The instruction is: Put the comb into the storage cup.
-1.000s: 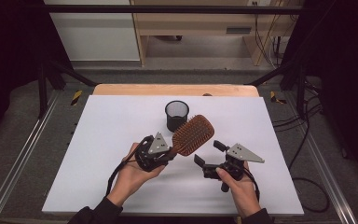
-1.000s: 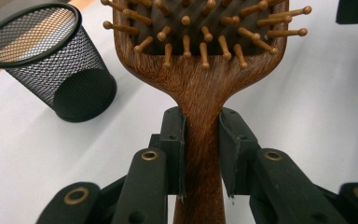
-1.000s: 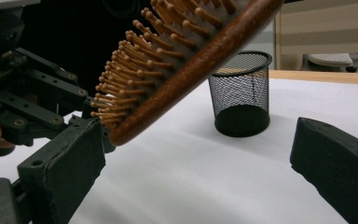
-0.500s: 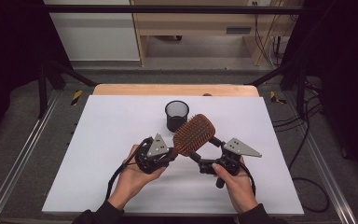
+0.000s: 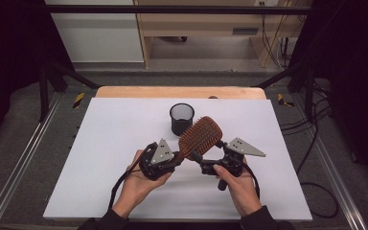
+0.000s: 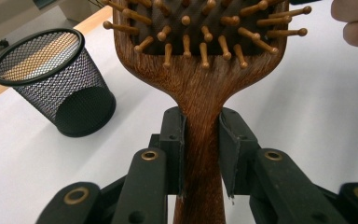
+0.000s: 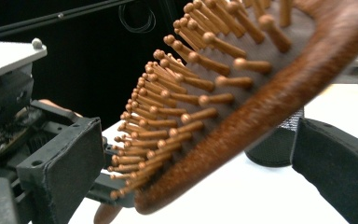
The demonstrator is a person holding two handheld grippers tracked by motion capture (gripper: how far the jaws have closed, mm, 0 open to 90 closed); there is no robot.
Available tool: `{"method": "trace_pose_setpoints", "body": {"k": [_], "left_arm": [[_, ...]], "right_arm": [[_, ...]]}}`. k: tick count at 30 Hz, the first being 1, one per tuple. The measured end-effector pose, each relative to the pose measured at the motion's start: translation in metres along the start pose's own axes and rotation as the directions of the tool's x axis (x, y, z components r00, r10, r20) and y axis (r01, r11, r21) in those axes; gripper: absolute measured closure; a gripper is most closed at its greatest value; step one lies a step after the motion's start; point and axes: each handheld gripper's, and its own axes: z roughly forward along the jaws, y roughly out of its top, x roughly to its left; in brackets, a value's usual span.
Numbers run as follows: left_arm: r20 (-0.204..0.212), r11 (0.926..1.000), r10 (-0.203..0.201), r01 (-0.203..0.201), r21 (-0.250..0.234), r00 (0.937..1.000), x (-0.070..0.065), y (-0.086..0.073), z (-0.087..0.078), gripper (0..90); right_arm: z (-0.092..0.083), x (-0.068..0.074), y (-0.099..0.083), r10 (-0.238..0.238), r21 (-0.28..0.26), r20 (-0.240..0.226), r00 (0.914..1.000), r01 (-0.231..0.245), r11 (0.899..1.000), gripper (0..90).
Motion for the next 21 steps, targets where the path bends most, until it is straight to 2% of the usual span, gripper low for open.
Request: {"method": "trace_pose_setpoints", "body": {"k": [10,21], "left_arm": [[-0.016,0.9997,0.025,-0.025,-0.003,0.9996,-0.0062,0.0002,0.0022,73.0],[-0.035,0.9992,0.035,-0.036,-0.019,0.9988,-0.0086,0.0000,0.0023,73.0]], "right_arm": [[0.0078,0.0072,0.0059,0.042,-0.002,-0.016,0.9990,-0.042,0.999,5.5],[0.0106,0.0067,0.0080,0.086,0.002,-0.011,0.9962,-0.086,0.996,18.4]]}}
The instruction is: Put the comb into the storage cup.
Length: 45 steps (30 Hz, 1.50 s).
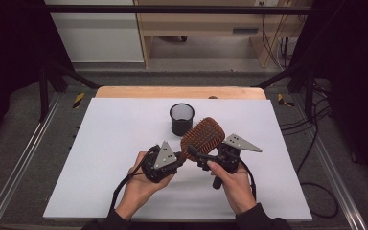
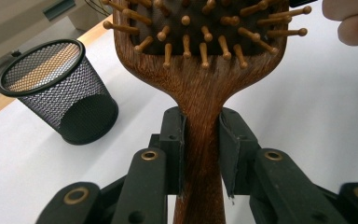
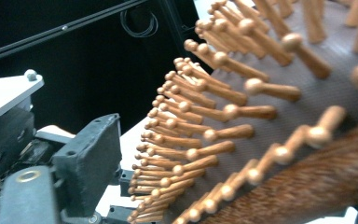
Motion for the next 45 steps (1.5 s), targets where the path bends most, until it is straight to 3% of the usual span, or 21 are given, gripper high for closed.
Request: {"method": "trace_pose_setpoints", "body": {"k": [27,36,45], "left_arm": [[-0.025,0.9993,-0.031,0.031,-0.021,0.9992,-0.002,-0.002,0.006,72.8],[-0.031,0.9970,-0.072,0.071,-0.031,0.9970,0.002,-0.003,0.007,72.7],[-0.045,0.9906,-0.126,0.123,-0.060,0.9911,0.010,0.000,0.003,72.6]], "right_arm": [[0.000,-0.001,0.006,0.092,-0.008,-0.025,0.9954,-0.093,0.996,40.8],[0.006,0.010,0.013,0.031,0.009,-0.004,0.9995,-0.031,0.999,47.5],[0.017,0.013,0.029,0.056,0.025,-0.018,0.9983,-0.055,0.998,51.6]]}}
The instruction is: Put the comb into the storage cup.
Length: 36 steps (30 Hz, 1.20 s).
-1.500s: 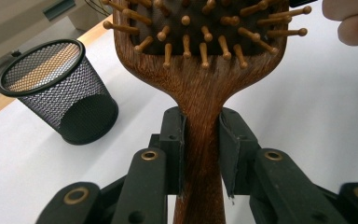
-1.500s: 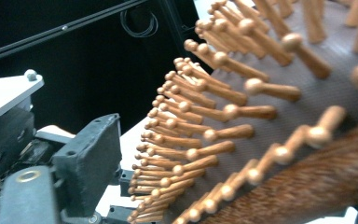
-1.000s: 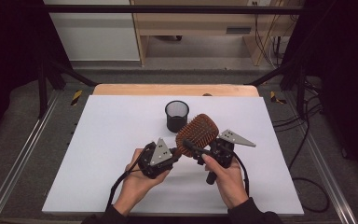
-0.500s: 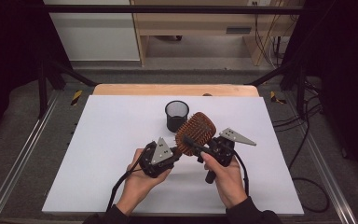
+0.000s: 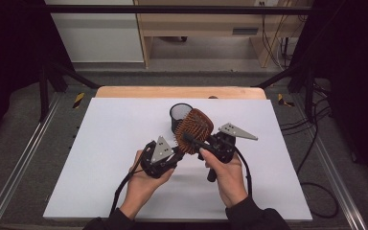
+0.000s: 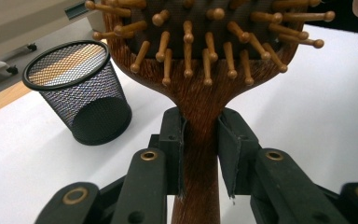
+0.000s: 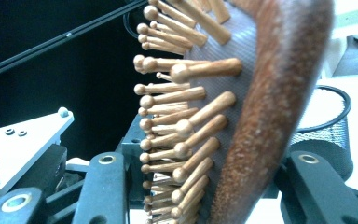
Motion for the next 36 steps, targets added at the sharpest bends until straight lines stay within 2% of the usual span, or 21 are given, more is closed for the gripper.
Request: {"method": "trace_pose_setpoints", "body": {"k": [13,17,22,31,36], "left_arm": [[-0.025,0.9995,-0.016,0.015,-0.028,0.9996,0.006,0.004,-0.004,71.9],[-0.026,0.9980,-0.036,0.035,-0.053,0.9990,0.008,0.004,-0.005,68.4],[-0.041,0.9976,-0.033,0.031,-0.062,0.9986,0.010,0.004,-0.005,66.1],[-0.099,0.9964,-0.034,0.026,-0.081,0.9945,0.017,-0.003,-0.015,51.5],[-0.143,0.9941,-0.054,0.040,-0.101,0.9882,0.029,-0.017,-0.028,41.0]], "right_arm": [[0.008,0.004,0.013,-0.006,0.015,-0.012,0.9999,0.006,1.000,54.6],[0.010,0.003,0.015,0.000,0.015,-0.014,0.9999,0.000,1.000,54.9],[0.013,0.002,0.015,0.006,0.014,-0.018,0.9998,-0.006,1.000,55.1],[0.015,-0.003,0.018,0.013,0.008,-0.010,0.9999,-0.013,1.000,55.0],[0.015,-0.006,0.022,0.014,0.001,-0.001,0.9999,-0.014,1.000,54.9]]}}
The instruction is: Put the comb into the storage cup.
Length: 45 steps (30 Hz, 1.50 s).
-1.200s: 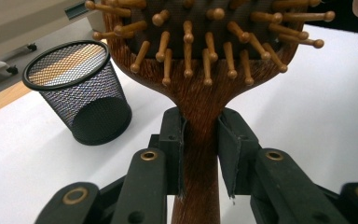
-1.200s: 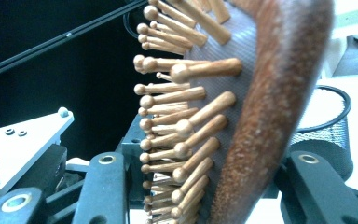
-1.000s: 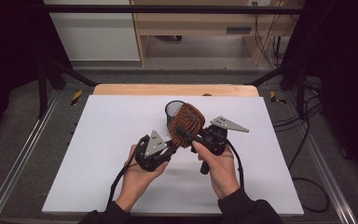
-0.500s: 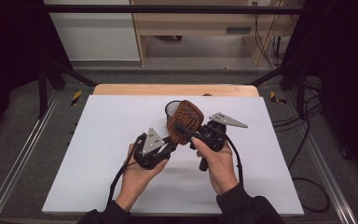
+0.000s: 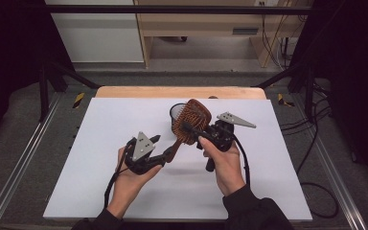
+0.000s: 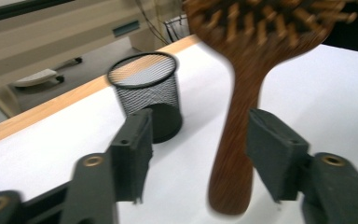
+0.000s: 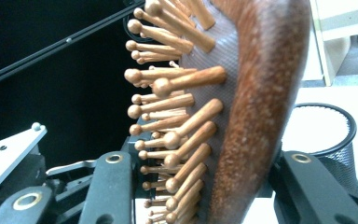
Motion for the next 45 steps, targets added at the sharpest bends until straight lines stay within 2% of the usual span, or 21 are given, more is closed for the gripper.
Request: {"method": "trace_pose_setpoints", "body": {"k": [5,7,8,13,17,22,27,28,30,32,34,45], "left_arm": [[-0.045,0.9990,-0.028,0.026,-0.035,0.9986,0.018,-0.019,-0.016,30.6],[-0.072,0.9974,-0.058,0.055,-0.047,0.9957,0.027,-0.027,-0.021,23.8],[-0.101,0.9966,-0.071,0.066,-0.049,0.9924,0.031,-0.030,-0.023,20.4],[-0.144,0.9919,-0.112,0.102,-0.076,0.9833,0.046,-0.042,-0.037,10.8],[-0.157,0.9889,-0.125,0.110,-0.100,0.9796,0.054,-0.053,-0.054,8.3],[-0.187,0.9827,-0.155,0.132,-0.130,0.9701,0.068,-0.073,-0.073,5.9],[-0.216,0.9728,-0.189,0.153,-0.174,0.9580,0.083,-0.084,-0.090,4.5],[-0.224,0.9695,-0.204,0.165,-0.181,0.9532,0.085,-0.088,-0.092,4.3],[-0.234,0.9689,-0.212,0.172,-0.178,0.9488,0.088,-0.092,-0.094,4.2],[-0.246,0.9643,-0.226,0.181,-0.193,0.9426,0.090,-0.094,-0.097,4.3],[-0.258,0.9641,-0.225,0.176,-0.199,0.9395,0.090,-0.094,-0.098,4.3],[-0.265,0.9620,-0.233,0.183,-0.203,0.9356,0.093,-0.098,-0.099,4.3]], "right_arm": [[0.000,-0.005,0.007,0.004,-0.013,0.014,0.9999,-0.004,1.000,54.8],[0.001,-0.007,0.010,0.002,-0.015,0.023,0.9997,-0.002,1.000,54.7],[0.002,-0.008,0.011,0.005,-0.017,0.024,0.9997,-0.005,1.000,54.7],[0.007,-0.014,0.015,0.019,-0.020,0.044,0.9988,-0.018,1.000,54.6],[0.011,-0.019,0.017,0.041,-0.025,0.054,0.9977,-0.040,0.999,54.5],[0.017,-0.023,0.019,0.051,-0.034,0.068,0.9964,-0.049,0.998,54.3],[0.022,-0.025,0.021,0.056,-0.041,0.081,0.9951,-0.053,0.998,54.1],[0.022,-0.025,0.022,0.049,-0.041,0.083,0.9953,-0.046,0.998,54.1],[0.021,-0.026,0.024,0.042,-0.043,0.089,0.9951,-0.039,0.998,54.1],[0.020,-0.027,0.026,0.043,-0.044,0.092,0.9948,-0.040,0.998,54.0],[0.019,-0.028,0.029,0.039,-0.049,0.097,0.9945,-0.035,0.998,54.0],[0.020,-0.023,0.042,0.022,-0.075,0.112,0.9935,-0.013,0.997,53.6]]}}
